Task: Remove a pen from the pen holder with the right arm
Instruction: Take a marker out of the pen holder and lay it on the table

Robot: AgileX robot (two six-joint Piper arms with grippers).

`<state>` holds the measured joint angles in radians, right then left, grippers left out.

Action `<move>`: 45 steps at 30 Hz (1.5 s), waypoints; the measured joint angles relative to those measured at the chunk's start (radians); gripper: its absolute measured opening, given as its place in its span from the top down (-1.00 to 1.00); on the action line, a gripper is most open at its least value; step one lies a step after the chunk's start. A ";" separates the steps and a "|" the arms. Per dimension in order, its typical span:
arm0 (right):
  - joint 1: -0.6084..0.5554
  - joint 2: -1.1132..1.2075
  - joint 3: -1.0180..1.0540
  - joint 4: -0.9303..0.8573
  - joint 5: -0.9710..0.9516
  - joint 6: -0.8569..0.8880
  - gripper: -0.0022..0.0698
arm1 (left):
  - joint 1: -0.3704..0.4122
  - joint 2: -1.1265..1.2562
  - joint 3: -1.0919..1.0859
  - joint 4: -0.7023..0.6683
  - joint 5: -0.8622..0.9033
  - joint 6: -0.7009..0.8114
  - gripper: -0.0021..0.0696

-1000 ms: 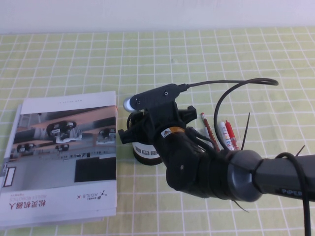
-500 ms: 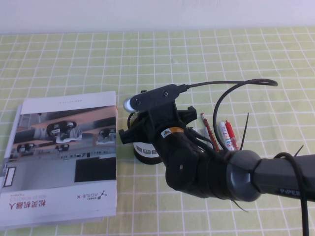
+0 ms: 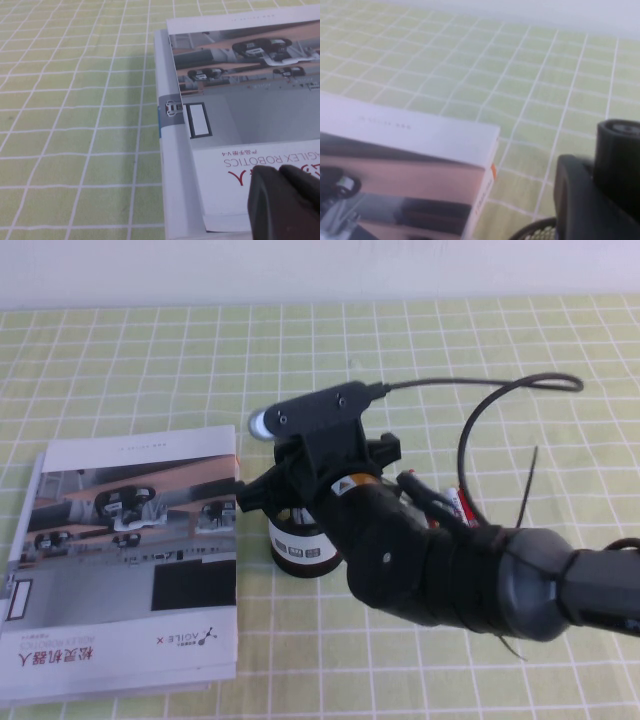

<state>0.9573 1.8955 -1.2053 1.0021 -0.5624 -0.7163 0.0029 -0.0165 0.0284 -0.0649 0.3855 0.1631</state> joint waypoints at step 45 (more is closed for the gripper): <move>-0.569 -0.287 -0.018 -0.812 1.200 0.746 0.71 | 0.000 0.000 0.000 0.000 0.000 0.000 0.96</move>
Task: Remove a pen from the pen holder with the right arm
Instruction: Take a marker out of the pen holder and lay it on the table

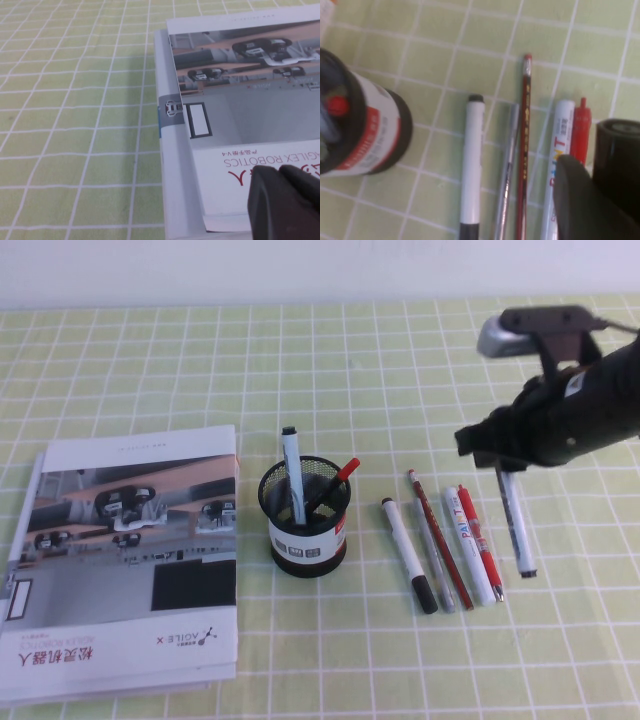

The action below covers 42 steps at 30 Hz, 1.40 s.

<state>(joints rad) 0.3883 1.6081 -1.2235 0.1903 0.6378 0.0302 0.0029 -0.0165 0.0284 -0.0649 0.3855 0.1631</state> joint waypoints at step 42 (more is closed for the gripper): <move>-0.046 0.323 -0.038 0.051 -0.169 0.002 0.32 | 0.000 0.000 0.000 0.000 0.000 0.000 0.96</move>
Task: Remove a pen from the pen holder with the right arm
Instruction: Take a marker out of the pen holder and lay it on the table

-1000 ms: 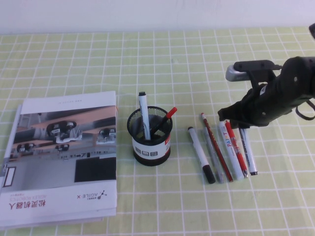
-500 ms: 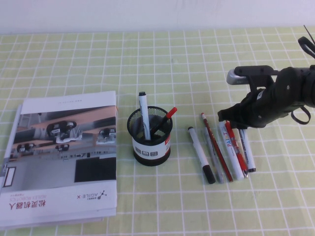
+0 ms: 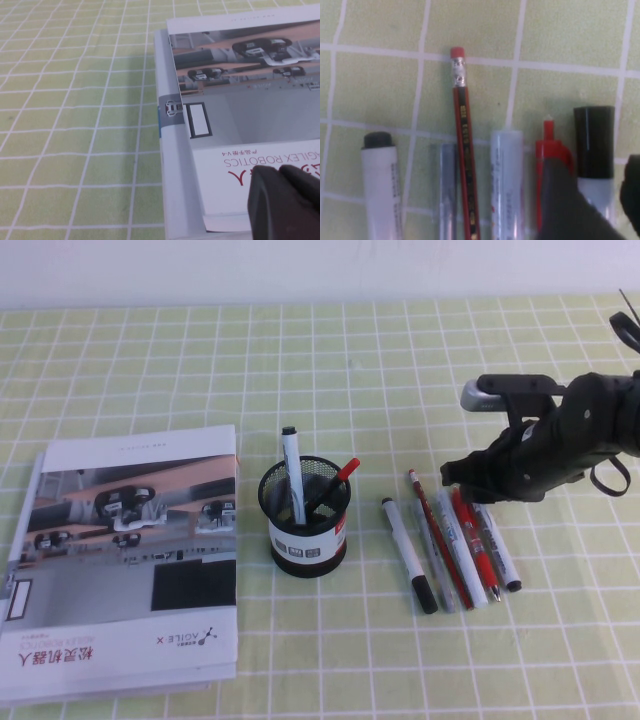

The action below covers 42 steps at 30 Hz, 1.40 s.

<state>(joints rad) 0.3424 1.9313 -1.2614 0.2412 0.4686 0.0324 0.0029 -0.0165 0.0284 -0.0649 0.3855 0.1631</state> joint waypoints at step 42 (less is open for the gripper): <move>0.014 -1.304 0.790 -0.105 0.069 -0.095 0.97 | 0.000 0.000 0.000 0.000 0.000 0.000 0.96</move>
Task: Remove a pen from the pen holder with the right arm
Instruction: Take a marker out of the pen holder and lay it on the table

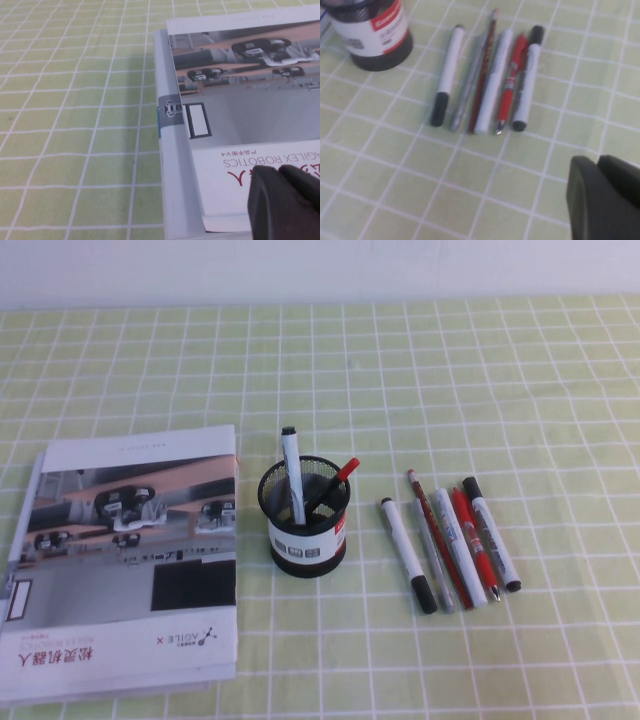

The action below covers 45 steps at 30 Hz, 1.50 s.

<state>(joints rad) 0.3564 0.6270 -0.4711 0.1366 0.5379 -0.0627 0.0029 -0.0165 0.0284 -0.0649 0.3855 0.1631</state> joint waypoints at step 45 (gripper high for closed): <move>-0.316 -0.635 0.499 0.006 -0.160 -0.006 0.97 | 0.000 0.000 0.000 0.000 0.000 0.000 0.96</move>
<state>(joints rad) 0.0403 -0.0078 0.0277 0.1428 0.3776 -0.0690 0.0029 -0.0165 0.0284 -0.0649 0.3855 0.1631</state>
